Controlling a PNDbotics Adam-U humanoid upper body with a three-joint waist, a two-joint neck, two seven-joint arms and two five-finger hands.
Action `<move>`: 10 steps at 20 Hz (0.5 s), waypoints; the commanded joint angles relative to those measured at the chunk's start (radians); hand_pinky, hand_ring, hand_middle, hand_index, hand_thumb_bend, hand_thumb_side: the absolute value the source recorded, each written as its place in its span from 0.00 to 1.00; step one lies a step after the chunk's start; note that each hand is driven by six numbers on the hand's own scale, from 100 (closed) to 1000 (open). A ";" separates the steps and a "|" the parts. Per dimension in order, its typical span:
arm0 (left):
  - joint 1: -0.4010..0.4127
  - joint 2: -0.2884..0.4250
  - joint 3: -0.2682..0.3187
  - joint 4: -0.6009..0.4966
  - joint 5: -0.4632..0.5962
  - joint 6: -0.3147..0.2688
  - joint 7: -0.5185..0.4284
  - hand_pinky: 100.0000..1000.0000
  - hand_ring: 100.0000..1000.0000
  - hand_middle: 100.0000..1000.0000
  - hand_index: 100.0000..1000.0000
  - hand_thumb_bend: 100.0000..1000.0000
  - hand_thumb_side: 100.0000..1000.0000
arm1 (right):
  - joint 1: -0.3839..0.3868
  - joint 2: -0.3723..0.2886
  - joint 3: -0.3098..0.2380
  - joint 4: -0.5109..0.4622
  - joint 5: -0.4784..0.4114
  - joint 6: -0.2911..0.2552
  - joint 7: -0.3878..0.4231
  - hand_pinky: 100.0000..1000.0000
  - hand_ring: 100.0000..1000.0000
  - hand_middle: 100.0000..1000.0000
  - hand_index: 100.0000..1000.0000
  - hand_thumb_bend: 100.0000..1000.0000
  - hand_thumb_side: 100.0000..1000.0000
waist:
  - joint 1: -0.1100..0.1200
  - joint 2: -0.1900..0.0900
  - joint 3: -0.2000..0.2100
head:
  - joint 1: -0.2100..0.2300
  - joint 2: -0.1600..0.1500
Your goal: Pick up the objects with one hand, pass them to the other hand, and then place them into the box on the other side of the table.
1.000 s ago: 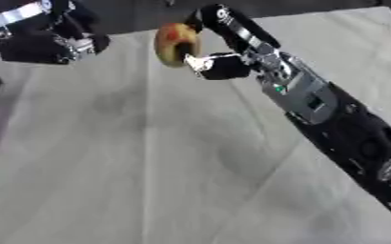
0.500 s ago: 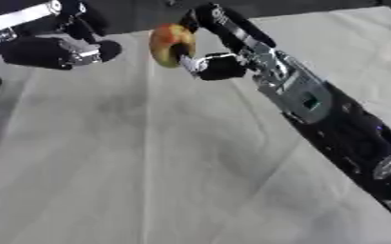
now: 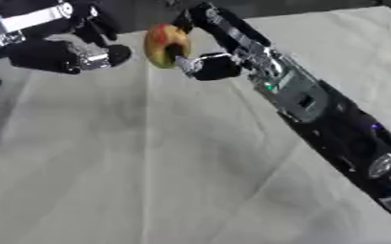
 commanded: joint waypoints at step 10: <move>-0.030 -0.009 0.004 -0.008 0.003 -0.036 -0.054 0.84 0.72 0.71 0.81 0.39 0.69 | -0.022 -0.015 -0.008 -0.040 0.029 -0.007 0.026 0.89 0.52 0.34 0.50 0.00 0.00 | 0.011 0.003 -0.003 | -0.002 -0.012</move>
